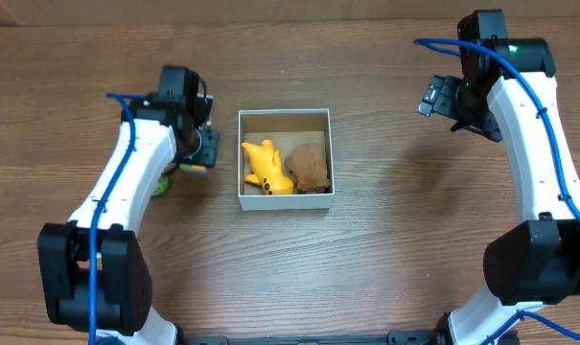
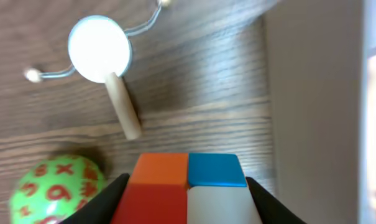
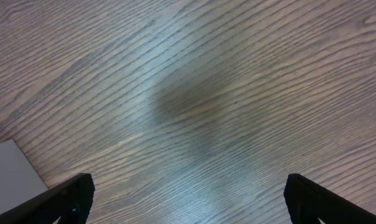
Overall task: Pack container
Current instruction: 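Carry the cube right over the white box and lower it in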
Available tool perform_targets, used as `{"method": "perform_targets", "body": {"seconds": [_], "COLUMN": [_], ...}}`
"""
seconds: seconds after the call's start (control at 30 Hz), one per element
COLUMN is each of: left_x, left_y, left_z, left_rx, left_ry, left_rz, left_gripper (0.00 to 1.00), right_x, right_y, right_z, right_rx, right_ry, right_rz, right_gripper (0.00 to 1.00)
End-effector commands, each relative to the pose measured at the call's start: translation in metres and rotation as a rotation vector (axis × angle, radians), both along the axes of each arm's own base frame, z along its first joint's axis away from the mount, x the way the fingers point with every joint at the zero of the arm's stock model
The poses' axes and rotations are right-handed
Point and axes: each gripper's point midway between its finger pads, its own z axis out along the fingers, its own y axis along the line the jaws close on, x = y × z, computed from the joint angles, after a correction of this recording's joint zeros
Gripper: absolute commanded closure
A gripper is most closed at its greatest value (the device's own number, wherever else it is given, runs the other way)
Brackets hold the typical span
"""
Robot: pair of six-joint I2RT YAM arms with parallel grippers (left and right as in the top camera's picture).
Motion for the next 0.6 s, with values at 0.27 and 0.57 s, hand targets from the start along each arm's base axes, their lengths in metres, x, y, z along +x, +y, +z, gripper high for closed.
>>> {"method": "perform_targets", "body": {"seconds": [0.27,0.57], "left_x": [0.032,0.026], "left_y": [-0.066,-0.117], "left_z": [0.113,0.123], "left_rx": [-0.084,-0.124], "left_ry": [-0.187,-0.231], "left_rz": [-0.093,-0.171], "left_gripper": [0.55,0.6], "right_x": [0.003,0.003], "right_y": [0.001,0.001], "right_z": [0.016,0.016], "right_rx": [0.002,0.002], "right_ry": [-0.052,-0.052], "right_rz": [0.001,0.001], "right_gripper": [0.0,0.0]}}
